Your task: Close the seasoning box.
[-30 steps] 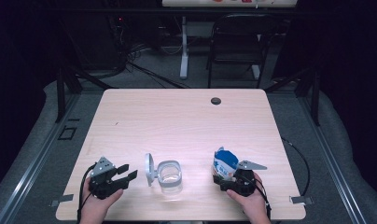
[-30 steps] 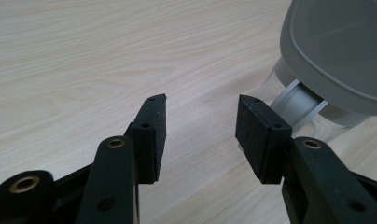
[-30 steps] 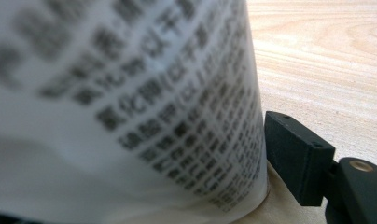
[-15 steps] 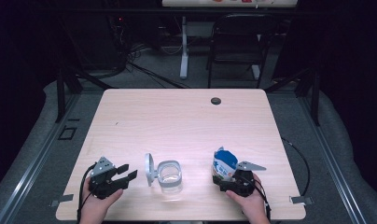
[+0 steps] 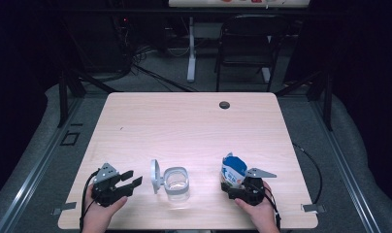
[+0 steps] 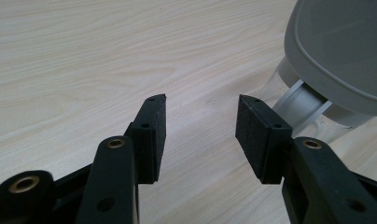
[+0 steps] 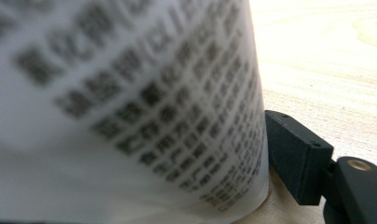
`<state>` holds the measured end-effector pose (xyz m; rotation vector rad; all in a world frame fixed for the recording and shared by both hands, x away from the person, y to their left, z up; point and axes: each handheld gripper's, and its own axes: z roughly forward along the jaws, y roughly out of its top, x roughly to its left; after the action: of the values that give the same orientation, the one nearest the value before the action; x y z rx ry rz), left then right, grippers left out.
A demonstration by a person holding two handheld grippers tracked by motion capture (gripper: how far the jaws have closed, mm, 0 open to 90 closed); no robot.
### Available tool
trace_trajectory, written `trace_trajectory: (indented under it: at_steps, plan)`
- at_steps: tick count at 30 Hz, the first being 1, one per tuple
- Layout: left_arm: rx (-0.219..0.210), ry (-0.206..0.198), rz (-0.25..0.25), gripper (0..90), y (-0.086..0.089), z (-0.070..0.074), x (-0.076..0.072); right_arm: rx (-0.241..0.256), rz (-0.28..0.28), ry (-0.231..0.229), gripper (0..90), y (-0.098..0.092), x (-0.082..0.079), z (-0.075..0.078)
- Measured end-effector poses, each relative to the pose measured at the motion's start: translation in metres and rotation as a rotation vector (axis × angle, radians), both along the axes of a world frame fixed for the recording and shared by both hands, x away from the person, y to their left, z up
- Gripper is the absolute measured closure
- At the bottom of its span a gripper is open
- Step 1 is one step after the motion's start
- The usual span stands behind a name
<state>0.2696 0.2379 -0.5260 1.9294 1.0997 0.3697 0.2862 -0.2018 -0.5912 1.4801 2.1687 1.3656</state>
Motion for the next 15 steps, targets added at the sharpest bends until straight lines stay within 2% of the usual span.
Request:
trace_trajectory:
  at_steps: [11,15]
  plan:
    - [0.006,0.006,-0.002,53.4,-0.0002,-0.0004,0.0001,-0.004,0.003,-0.001,35.3,0.0004,-0.0002,0.0002]
    - [-0.005,-0.002,0.003,53.4,-0.0001,-0.001,0.0002,-0.01,0.008,-0.003,36.9,0.0006,0.0,0.0002]
